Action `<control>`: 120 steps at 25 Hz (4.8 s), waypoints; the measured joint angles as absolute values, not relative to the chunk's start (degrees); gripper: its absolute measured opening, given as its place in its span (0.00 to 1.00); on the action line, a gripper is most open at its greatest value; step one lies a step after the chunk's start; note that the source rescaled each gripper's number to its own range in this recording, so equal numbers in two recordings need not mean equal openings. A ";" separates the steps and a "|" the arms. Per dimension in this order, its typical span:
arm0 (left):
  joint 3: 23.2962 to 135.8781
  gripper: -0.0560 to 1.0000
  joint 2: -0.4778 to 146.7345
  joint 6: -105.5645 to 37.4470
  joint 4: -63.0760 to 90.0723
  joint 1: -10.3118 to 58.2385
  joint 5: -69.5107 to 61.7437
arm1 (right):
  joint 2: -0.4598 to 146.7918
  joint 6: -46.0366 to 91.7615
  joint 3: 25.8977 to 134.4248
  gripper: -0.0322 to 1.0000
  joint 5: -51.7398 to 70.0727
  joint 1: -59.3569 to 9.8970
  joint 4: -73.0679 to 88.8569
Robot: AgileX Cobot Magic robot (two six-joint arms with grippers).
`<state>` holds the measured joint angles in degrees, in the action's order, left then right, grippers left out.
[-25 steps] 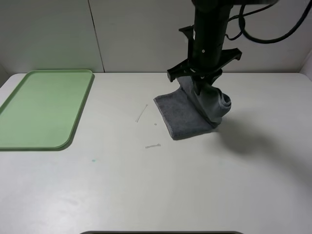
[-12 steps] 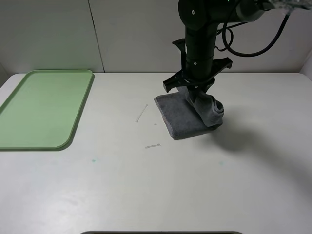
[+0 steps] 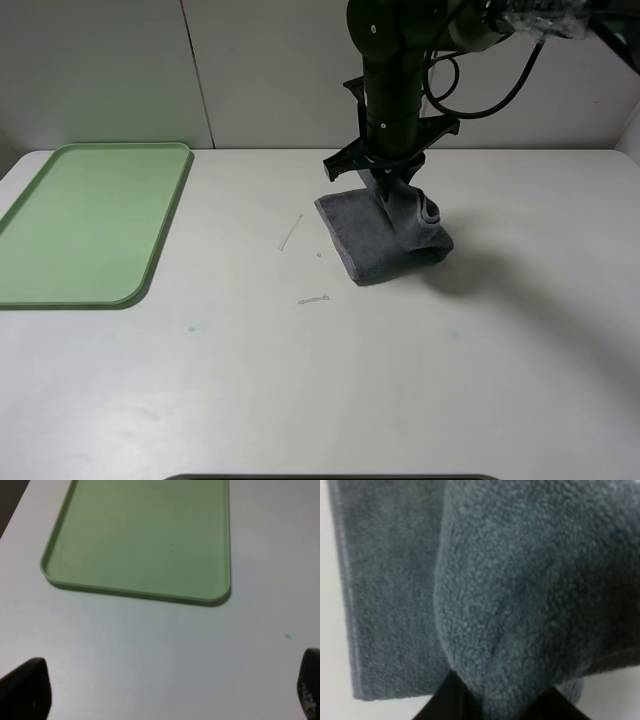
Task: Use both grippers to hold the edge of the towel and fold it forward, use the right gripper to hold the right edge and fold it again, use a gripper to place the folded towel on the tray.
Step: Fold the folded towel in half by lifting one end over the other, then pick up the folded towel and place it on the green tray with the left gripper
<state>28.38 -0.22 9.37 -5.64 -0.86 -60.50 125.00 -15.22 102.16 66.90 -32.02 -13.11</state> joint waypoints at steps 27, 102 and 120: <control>28.38 1.00 -0.22 9.37 -5.64 -0.86 -60.50 | 126.56 -16.42 112.78 0.98 67.28 -32.02 -4.92; 28.38 1.00 -0.22 9.37 -5.64 -0.86 -60.50 | 42.71 -7.37 48.20 1.00 69.78 -32.02 3.27; 28.38 1.00 -0.22 9.37 -5.64 -0.86 -60.50 | 11.76 -0.81 38.02 1.00 69.89 -2.48 9.91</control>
<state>28.38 -0.22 9.37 -5.64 -0.86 -60.50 11.76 -0.81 38.02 69.89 -2.48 9.91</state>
